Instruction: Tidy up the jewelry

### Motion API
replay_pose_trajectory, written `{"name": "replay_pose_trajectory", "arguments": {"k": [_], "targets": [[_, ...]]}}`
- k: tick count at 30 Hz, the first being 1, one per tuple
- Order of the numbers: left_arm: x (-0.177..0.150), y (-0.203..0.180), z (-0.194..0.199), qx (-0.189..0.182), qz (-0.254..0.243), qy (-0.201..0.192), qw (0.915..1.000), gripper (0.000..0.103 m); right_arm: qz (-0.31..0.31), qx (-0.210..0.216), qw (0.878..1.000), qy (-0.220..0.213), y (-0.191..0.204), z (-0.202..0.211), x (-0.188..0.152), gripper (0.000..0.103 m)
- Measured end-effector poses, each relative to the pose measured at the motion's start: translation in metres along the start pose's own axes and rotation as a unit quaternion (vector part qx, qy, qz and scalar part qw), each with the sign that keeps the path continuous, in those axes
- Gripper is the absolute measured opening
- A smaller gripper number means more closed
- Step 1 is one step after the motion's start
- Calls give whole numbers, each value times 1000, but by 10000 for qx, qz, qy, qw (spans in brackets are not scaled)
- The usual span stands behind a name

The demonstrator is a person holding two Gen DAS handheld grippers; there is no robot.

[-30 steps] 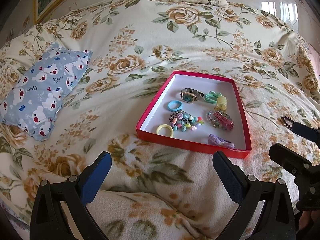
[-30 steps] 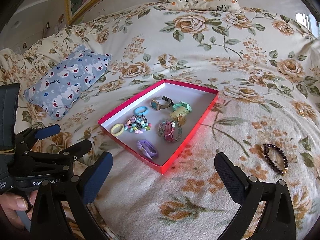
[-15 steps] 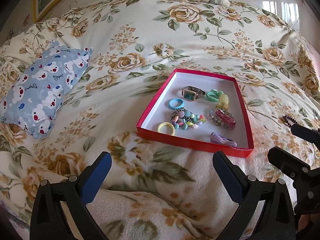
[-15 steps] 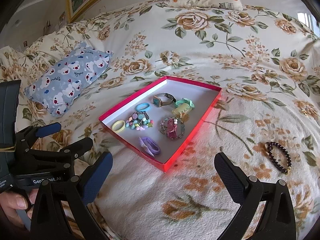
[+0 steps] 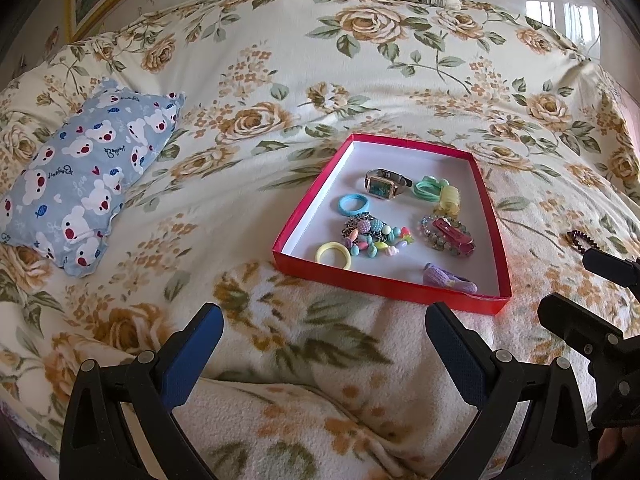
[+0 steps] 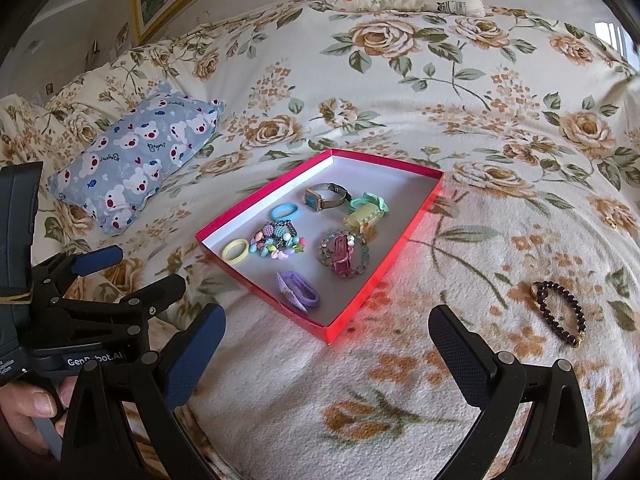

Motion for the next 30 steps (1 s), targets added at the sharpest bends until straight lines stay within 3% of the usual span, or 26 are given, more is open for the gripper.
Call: {"name": "replay_pose_trajectory", "arguments": {"k": [30], "targets": [[5, -4, -12, -77, 1, 112, 9999, 102, -60, -6, 9999, 86, -6, -8, 1, 102]]}}
Point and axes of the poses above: each gripper's, at about its wrist camera, not at the fingertips, and z roughly against the way its jaws point, y to its left, x to its top, the point moved 7 cm from there along -z, roughly the way its jaws point, and after that the axes turned 11 degrees about -z, right-handed, at the moved point
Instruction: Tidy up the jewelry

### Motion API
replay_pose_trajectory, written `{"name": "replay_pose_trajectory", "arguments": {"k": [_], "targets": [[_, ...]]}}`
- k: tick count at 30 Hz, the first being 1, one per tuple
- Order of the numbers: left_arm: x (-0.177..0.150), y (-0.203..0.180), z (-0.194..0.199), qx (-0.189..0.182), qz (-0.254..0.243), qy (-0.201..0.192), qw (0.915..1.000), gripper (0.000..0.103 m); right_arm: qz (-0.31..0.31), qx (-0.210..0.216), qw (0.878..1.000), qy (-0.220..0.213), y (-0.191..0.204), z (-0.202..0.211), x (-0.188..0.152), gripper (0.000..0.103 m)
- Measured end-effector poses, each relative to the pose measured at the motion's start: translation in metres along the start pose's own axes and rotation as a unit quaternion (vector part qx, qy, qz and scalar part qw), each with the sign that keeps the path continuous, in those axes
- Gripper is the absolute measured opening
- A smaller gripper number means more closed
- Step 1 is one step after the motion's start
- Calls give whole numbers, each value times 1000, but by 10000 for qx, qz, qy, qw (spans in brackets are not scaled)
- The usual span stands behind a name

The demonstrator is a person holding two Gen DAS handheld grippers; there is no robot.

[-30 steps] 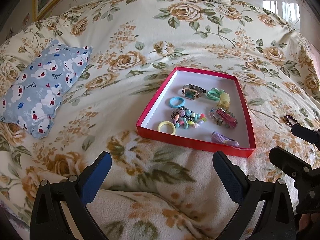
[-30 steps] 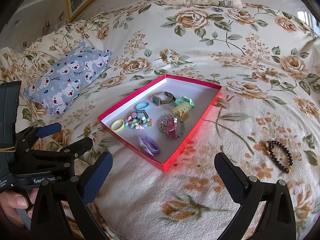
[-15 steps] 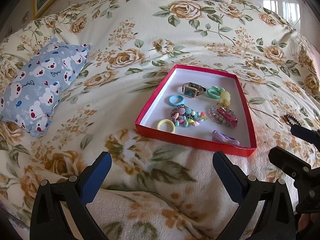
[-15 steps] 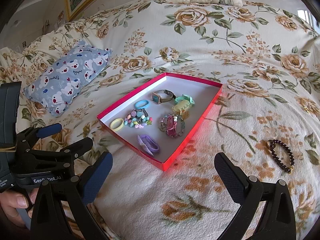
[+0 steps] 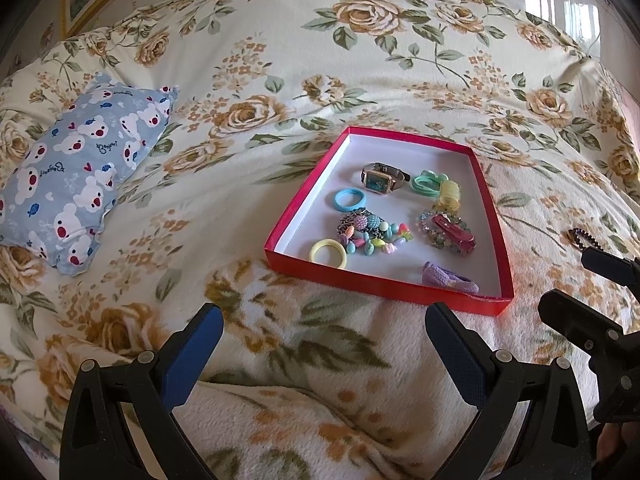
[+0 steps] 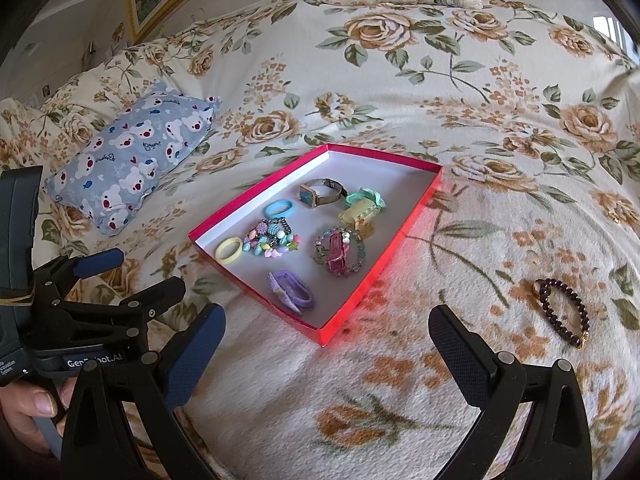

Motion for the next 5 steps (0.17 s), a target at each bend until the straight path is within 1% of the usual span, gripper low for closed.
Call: {"name": "replay_pose_trajectory", "arguments": {"k": [5], "targets": [[4, 0, -5, -40, 11, 40, 10000, 102, -42, -27, 10000, 48, -5, -5, 4, 102]]}}
Point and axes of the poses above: each gripper's, at about its wrist camera, not at the fingertips, and z roughly against the way its jaws point, y to its left, x to its top, the point moved 7 cm from there along -z, roughly the way its jaws point, and after that the axes turned 11 degrees about -z, right-handed, at the moved point
